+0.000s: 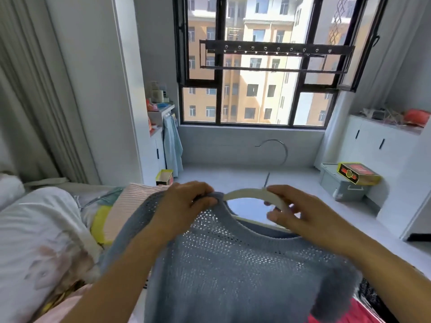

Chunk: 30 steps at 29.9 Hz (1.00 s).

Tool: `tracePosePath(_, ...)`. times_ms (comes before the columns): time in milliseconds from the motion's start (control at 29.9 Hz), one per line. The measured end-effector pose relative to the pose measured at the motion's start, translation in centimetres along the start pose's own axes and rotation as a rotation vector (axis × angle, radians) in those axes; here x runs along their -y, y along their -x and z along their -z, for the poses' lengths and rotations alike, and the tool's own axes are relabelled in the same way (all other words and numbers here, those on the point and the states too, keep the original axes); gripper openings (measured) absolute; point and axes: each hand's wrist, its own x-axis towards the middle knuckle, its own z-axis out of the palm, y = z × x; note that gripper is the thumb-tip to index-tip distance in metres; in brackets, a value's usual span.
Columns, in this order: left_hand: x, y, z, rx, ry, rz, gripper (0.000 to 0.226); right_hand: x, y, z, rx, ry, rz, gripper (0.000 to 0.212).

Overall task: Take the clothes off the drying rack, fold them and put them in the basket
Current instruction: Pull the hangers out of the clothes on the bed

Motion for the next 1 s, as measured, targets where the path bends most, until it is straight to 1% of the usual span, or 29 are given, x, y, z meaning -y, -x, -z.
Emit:
tracePosePath(67,-0.8,0.1,-0.8,0.022,0.007,-0.059,0.029,1.5,-1.4,-0.5,0.059,-0.179,-0.034,0.013)
tracePosePath(134,-0.6,0.3,-1.0,0.019,0.064,-0.042,0.027,1.7,-2.2,-0.6,0.064,-0.274,-0.108,0.014)
tracePosePath(234,0.1,0.7,-1.0,-0.053,0.178,0.095,0.009,1.3,-2.7,-1.2,0.149,-0.177,-0.147,0.015)
tracePosePath(301,0.6,1.0,-1.0,-0.052,0.257,0.243,0.02,1.3,-2.9,-1.3,0.169,-0.11,-0.158,0.017)
tracePosePath(368,1.6,1.5,-0.8,-0.011,0.345,0.354,0.018,1.2,-3.2,-0.8,0.13,-0.102,-0.16,0.018)
tracePosePath(401,2.5,1.9,-0.6,-0.021,0.358,0.39,0.015,1.1,-3.4,-0.3,0.104,-0.113,-0.162,0.018)
tracePosePath(434,3.3,2.3,-0.5,-0.035,0.361,0.419,0.017,1.0,-3.5,0.3,0.081,-0.13,-0.166,0.017)
tracePosePath(535,5.0,3.6,-1.2,0.009,0.405,0.487,0.047,0.4,-3.7,1.7,0.038,-0.168,-0.187,0.016)
tracePosePath(568,5.3,3.8,-1.7,0.013,0.406,0.51,0.051,0.3,-3.6,2.0,0.038,-0.179,-0.193,0.016)
tracePosePath(602,5.5,3.8,-2.1,0.001,0.403,0.518,0.046,0.1,-3.5,2.2,0.043,-0.184,-0.195,0.015)
tracePosePath(668,5.4,3.4,-1.9,-0.022,0.429,0.533,0.027,-0.1,-3.1,2.8,0.052,-0.176,-0.197,0.016)
tracePosePath(769,5.3,2.6,-0.8,0.034,0.525,0.541,0.015,-0.4,-2.6,4.1,0.042,-0.17,-0.191,0.017)
tracePosePath(836,5.3,2.2,0.1,0.021,0.542,0.562,0.02,-0.6,-2.4,4.7,0.032,-0.186,-0.191,0.017)
tracePosePath(902,5.6,1.8,0.9,-0.056,0.53,0.537,0.029,-0.8,-2.2,5.0,0.035,-0.186,-0.203,0.017)
tracePosePath(936,5.6,1.6,1.2,-0.109,0.538,0.516,0.03,-0.9,-2.2,5.0,0.047,-0.17,-0.213,0.017)
tracePosePath(1003,5.7,1.4,1.3,-0.208,0.593,0.501,0.023,-1.1,-2.1,4.6,0.099,-0.085,-0.218,0.018)
